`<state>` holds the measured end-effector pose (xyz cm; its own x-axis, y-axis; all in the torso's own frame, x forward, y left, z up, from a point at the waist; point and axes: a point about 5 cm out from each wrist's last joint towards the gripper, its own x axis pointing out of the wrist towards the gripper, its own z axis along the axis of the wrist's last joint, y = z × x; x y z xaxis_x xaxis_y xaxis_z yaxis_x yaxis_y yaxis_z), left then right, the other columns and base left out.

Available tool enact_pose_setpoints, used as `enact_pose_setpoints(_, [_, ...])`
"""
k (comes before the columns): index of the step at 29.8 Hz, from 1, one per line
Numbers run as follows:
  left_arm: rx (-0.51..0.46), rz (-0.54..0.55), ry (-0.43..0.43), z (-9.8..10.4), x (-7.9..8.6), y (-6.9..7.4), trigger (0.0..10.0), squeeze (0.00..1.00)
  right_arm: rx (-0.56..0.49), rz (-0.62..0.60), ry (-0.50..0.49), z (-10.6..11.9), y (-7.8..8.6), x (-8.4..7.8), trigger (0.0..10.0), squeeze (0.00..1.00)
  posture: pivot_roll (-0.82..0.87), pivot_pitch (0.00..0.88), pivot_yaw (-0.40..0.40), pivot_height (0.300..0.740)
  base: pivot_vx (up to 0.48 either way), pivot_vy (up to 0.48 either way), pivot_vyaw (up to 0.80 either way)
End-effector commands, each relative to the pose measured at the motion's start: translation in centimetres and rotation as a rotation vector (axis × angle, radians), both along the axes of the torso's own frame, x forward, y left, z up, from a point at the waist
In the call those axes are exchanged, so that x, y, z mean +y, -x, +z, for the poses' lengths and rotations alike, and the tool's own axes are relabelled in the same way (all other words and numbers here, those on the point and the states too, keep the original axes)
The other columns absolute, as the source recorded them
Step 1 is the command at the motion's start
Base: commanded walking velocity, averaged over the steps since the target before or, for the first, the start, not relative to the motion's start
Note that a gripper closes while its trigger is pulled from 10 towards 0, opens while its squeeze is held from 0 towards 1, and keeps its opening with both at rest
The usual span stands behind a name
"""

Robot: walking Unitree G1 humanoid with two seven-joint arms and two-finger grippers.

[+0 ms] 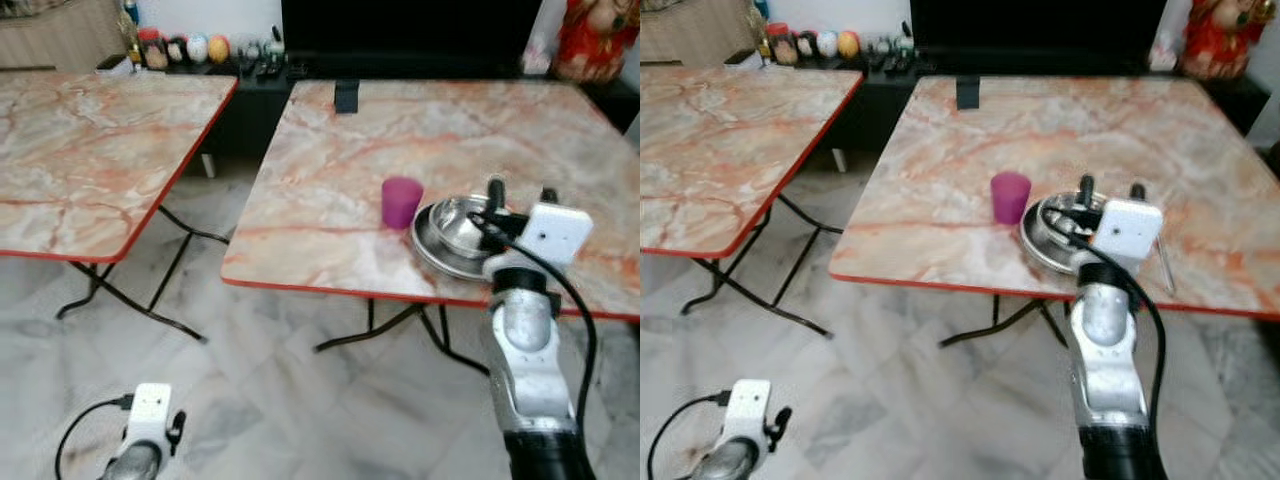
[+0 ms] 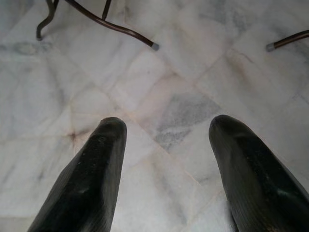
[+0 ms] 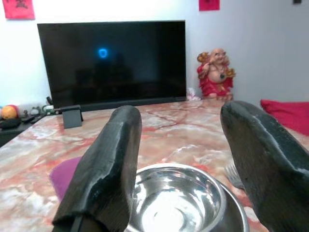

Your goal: Setting the table

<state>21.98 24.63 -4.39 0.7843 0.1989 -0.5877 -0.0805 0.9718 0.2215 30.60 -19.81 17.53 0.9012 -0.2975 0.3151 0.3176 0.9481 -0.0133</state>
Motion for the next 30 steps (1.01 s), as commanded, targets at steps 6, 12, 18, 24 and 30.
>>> enact_pose_setpoints(6, [0.015, 0.012, -0.006, -0.1, 0.3, 0.3, 10.0, 0.00, -0.007, 0.030, 0.000, 0.5, 0.1, 1.0, 10.0, 0.00, 0.02, 0.061, 0.006, 0.740, 0.000, 0.394, 0.00])
enact_pose_setpoints(12, [0.015, 0.015, -0.004, -0.2, 0.2, 0.3, 10.0, 0.00, 0.034, 0.045, -0.002, -0.5, 0.7, 1.4, 10.0, 0.00, 0.02, 0.069, 0.001, 0.740, 0.000, 0.395, 0.00])
enact_pose_setpoints(18, [0.016, 0.016, -0.003, -0.2, 0.2, 0.4, 10.0, 0.00, 0.067, 0.077, 0.044, -1.3, 1.2, 2.1, 10.0, 0.00, 0.02, 0.070, -0.001, 0.740, 0.000, 0.394, 0.00])
enact_pose_setpoints(24, [0.016, 0.018, -0.002, -0.2, 0.1, 0.4, 10.0, 0.00, 0.082, 0.083, 0.034, -1.8, 1.5, 2.3, 10.0, 0.00, 0.02, 0.070, -0.002, 0.740, 0.000, 0.396, 0.00])
enact_pose_setpoints(30, [0.015, 0.019, -0.001, -0.3, 0.1, 0.4, 10.0, 0.00, 0.125, 0.079, 0.032, -3.0, 1.8, 2.0, 10.0, 0.00, 0.02, 0.068, -0.003, 0.740, 0.000, 0.394, 0.00])
